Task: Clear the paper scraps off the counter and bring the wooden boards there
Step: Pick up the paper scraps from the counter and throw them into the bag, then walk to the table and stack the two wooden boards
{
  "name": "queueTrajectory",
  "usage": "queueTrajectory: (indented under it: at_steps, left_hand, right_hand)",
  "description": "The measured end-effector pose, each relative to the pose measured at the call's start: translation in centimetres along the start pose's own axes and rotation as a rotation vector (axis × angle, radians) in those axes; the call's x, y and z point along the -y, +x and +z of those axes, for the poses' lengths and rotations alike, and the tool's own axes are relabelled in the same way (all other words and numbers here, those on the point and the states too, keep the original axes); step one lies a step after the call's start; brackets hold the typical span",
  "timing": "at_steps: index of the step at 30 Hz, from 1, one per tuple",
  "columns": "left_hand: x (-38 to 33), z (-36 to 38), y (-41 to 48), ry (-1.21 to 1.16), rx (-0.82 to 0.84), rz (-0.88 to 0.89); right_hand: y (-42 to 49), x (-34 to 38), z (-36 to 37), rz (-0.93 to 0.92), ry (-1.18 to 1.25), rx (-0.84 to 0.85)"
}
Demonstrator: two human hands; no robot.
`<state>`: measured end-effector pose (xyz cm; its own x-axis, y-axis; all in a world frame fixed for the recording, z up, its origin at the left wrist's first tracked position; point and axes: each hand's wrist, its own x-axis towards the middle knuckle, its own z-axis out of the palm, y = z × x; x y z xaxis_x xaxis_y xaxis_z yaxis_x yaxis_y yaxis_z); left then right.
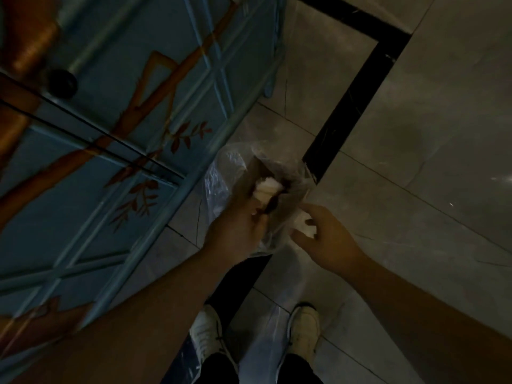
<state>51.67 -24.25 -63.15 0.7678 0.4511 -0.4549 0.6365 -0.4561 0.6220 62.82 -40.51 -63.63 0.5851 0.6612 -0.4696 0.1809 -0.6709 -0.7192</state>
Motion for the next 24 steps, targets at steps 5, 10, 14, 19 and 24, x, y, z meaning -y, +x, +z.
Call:
queueTrajectory:
  at_steps: [5, 10, 14, 19, 24]
  left_hand:
    - [-6.0, -5.0, -6.2, 0.217, -0.010, 0.196]
    - [-15.7, -12.9, -10.8, 0.462, -0.029, 0.407]
    - [-23.5, -18.7, -13.9, 0.625, -0.074, 0.590]
    - [-32.7, -24.5, -19.0, 0.708, -0.098, 0.777]
    - [-40.5, -27.3, -24.7, 0.782, -0.150, 1.082]
  right_hand:
    - [-5.0, 4.6, -5.5, -0.096, -0.263, 0.040]
    - [-11.2, 12.1, -13.2, -0.206, -0.541, 0.003]
    - [-16.6, 17.7, -19.4, -0.265, -0.694, -0.088]
    - [-24.3, 23.7, -25.5, -0.165, -0.683, -0.245]
    - [-33.7, 27.9, -29.9, -0.036, -0.731, -0.463]
